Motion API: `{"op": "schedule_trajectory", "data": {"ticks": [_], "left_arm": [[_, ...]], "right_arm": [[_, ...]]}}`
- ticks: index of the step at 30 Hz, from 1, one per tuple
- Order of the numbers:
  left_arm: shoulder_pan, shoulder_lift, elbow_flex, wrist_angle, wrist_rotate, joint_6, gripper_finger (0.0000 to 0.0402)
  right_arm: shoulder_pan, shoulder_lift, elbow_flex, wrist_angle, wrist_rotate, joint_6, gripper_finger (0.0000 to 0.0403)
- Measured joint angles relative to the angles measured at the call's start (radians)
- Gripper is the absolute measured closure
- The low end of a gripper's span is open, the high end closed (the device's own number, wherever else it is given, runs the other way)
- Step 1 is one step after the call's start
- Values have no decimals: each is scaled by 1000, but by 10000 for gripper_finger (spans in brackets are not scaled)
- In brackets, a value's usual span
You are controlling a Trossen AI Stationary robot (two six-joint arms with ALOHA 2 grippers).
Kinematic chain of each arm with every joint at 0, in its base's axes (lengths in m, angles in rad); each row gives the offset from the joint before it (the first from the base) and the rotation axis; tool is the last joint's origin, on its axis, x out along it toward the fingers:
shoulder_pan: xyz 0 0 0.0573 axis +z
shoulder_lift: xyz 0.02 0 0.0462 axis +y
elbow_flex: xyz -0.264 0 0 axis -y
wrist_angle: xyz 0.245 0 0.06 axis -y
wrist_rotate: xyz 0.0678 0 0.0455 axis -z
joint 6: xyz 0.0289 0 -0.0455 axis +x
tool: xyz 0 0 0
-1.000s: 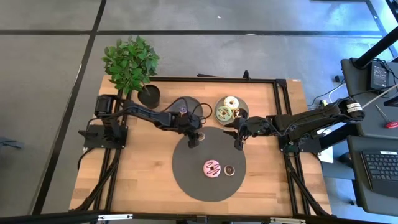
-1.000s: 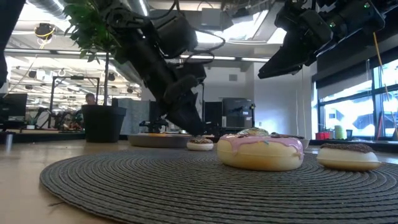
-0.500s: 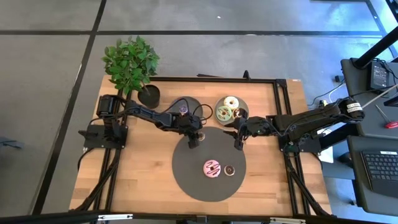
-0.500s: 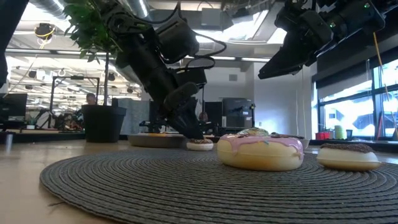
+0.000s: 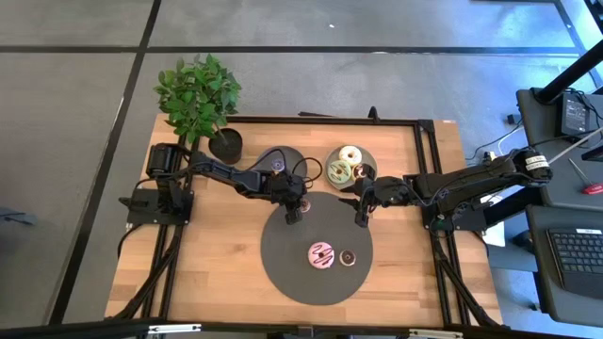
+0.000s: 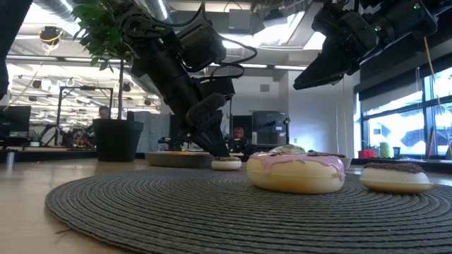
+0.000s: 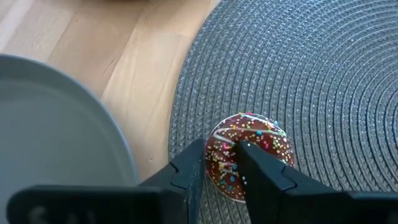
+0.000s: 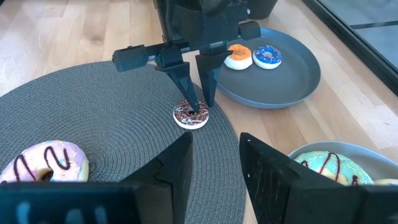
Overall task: Pick & Place donuts
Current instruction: Put the small light brown donut on the dark gray plate
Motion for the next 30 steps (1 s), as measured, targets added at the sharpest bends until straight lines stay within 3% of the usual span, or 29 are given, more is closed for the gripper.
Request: {"op": "schedule_trajectory", "data": {"ticks": [16,23,30], "left_arm": [[3,-3,0,-1,43,34,395],[44,-87,0,-13,90,15,393],[168,-177,0,-59,37,44,396]], "right_arm": [[0,0,0,-1,0,0,269],[0,0,0,-3,0,0,269],[0,0,0,-6,0,3,269]]}}
